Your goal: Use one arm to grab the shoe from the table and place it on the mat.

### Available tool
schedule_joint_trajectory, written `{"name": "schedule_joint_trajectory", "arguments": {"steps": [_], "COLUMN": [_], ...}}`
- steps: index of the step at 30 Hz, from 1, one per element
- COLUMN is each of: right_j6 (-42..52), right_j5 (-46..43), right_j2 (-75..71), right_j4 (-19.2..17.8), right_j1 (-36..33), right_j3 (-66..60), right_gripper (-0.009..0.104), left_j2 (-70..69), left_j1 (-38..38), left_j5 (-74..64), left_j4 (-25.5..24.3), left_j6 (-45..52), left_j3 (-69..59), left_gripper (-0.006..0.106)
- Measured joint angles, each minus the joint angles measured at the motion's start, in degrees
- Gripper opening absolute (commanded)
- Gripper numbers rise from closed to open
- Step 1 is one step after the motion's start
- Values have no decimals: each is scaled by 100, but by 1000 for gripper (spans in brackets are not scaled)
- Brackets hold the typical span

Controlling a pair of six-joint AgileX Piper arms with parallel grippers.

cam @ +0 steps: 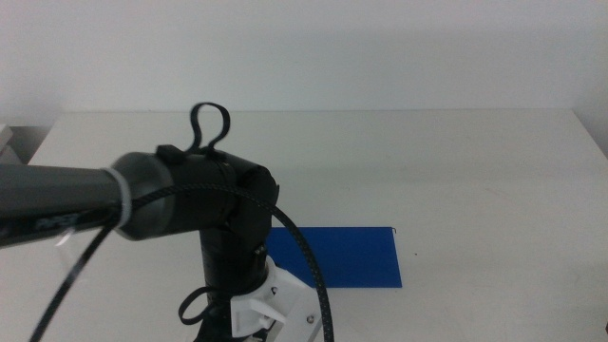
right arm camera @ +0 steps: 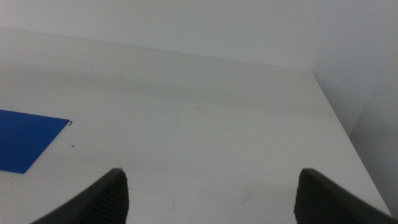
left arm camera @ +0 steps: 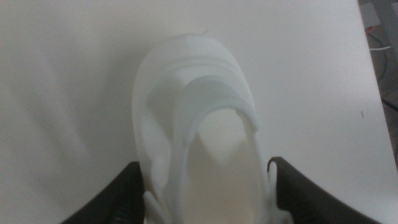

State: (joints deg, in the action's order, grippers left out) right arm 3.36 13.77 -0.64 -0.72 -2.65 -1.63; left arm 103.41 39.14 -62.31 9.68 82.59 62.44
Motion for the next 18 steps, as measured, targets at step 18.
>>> {"name": "schedule_joint_trajectory", "arguments": {"steps": [18], "right_j6": [0], "right_j5": [0], "right_j2": [0], "right_j4": [0], "right_j1": [0], "right_j3": [0], "right_gripper": [78], "left_j2": [-361], "left_j1": [-17], "left_j5": [-625], "left_j4": [-466], "left_j6": [-798], "left_j3": [1254], "left_gripper": [-1]}}
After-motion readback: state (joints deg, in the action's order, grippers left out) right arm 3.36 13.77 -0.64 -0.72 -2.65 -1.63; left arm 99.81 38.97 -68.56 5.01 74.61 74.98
